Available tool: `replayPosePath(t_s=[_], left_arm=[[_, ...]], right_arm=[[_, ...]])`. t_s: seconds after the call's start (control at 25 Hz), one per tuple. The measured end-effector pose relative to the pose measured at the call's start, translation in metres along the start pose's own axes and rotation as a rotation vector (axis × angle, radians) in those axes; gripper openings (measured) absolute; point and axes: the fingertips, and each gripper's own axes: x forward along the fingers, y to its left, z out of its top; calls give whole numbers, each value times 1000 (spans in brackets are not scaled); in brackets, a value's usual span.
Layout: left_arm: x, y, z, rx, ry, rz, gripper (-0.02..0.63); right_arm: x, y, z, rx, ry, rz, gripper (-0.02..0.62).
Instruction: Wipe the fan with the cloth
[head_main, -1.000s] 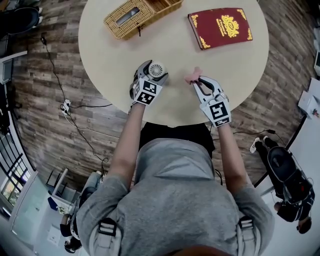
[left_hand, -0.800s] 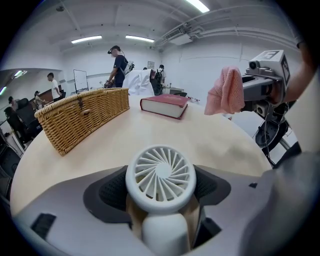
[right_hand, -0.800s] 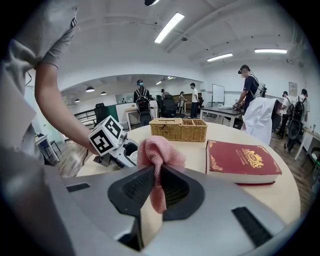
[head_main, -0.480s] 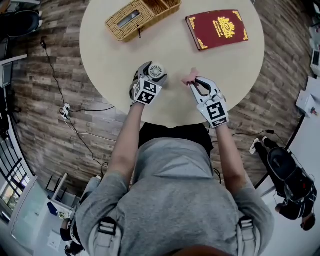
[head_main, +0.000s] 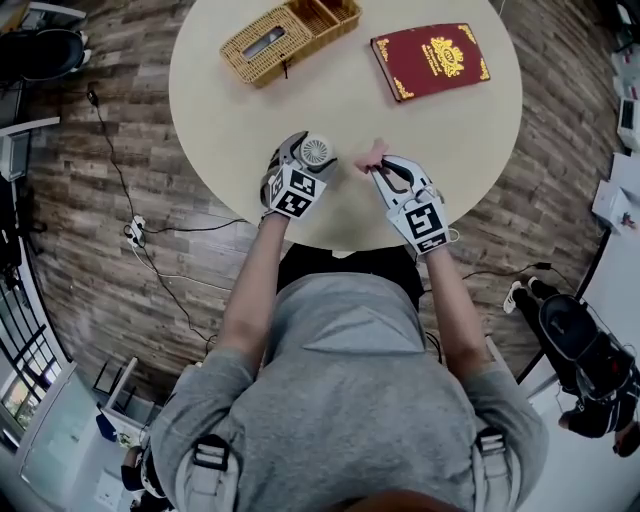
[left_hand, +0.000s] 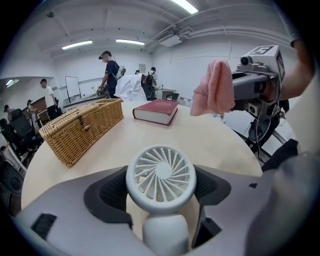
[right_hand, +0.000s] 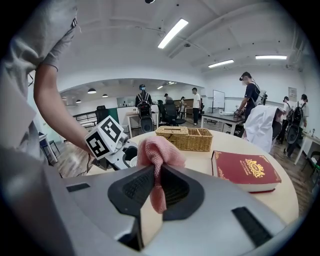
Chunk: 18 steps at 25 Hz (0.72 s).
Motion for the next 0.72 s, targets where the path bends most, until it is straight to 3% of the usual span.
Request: replayPosePath(t_s=[0.72], left_arm=[[-85, -25, 28, 124, -75, 2, 382]], right_arm=[[-26, 68, 28, -16, -71, -45, 43]])
